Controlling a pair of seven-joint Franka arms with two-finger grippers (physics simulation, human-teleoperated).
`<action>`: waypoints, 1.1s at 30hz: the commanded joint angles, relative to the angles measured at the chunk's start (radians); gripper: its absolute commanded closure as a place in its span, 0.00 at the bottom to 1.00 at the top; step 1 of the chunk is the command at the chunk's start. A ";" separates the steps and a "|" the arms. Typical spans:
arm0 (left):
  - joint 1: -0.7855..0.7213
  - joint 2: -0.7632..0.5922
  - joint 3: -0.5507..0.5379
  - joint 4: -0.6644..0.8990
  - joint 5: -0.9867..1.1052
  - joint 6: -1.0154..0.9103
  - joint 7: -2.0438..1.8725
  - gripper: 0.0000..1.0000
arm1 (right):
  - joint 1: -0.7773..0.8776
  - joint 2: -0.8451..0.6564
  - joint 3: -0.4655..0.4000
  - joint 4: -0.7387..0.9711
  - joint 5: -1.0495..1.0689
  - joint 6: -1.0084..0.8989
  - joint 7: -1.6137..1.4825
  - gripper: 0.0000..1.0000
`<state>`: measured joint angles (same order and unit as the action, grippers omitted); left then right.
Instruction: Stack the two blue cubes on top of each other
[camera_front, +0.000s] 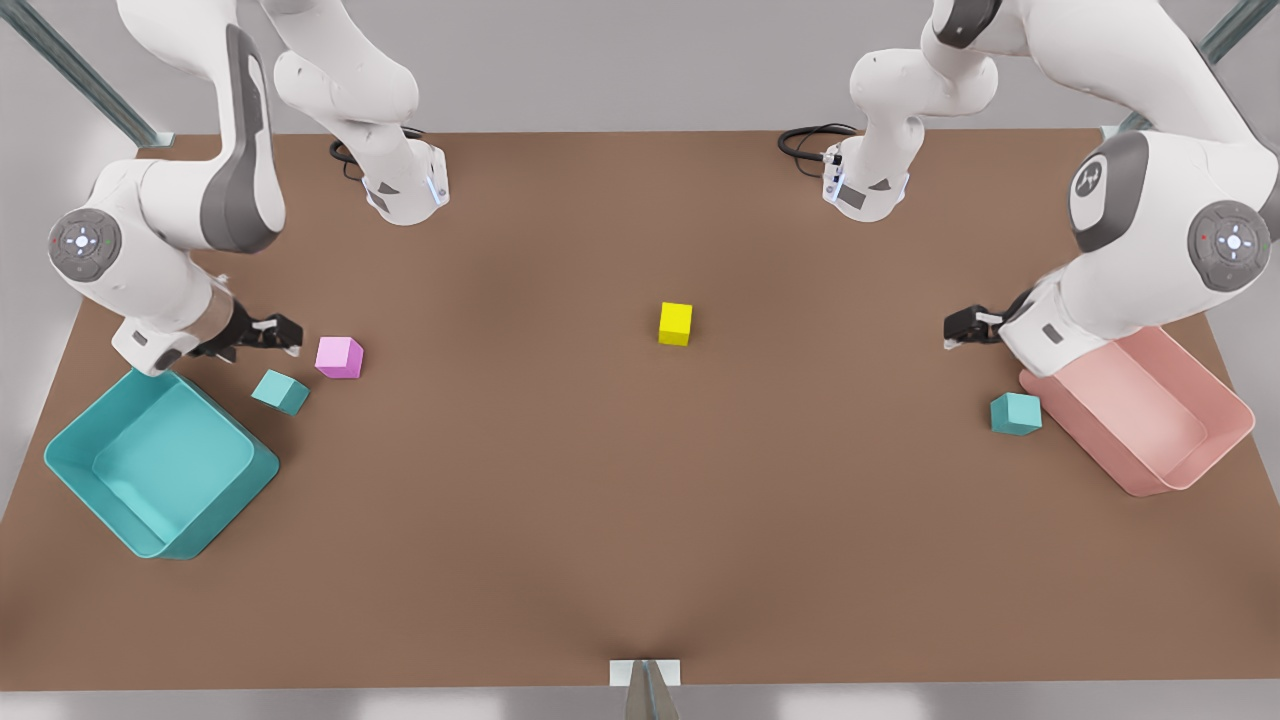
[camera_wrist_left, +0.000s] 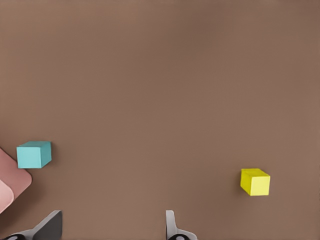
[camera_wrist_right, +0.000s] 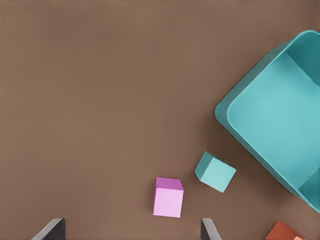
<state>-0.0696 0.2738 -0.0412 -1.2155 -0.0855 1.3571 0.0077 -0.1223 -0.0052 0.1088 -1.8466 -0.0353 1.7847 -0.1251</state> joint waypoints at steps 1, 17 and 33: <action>-0.002 -0.002 0.001 0.001 -0.016 0.139 -0.037 0.00 | 0.116 0.002 -0.092 0.001 0.002 0.105 -0.053 0.00; -0.033 0.055 -0.016 -0.035 0.067 0.034 -0.077 0.00 | 0.136 0.076 -0.031 -0.063 -0.064 0.315 -1.215 0.00; -0.024 0.032 -0.011 -0.029 0.067 0.045 -0.084 0.00 | 0.108 0.277 0.014 -0.118 -0.212 0.737 -1.639 0.00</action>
<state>-0.0932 0.3066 -0.0533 -1.2455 -0.0200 1.3979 -0.0573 -0.0051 0.2753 0.1296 -1.9616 -0.2294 2.4518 -1.1703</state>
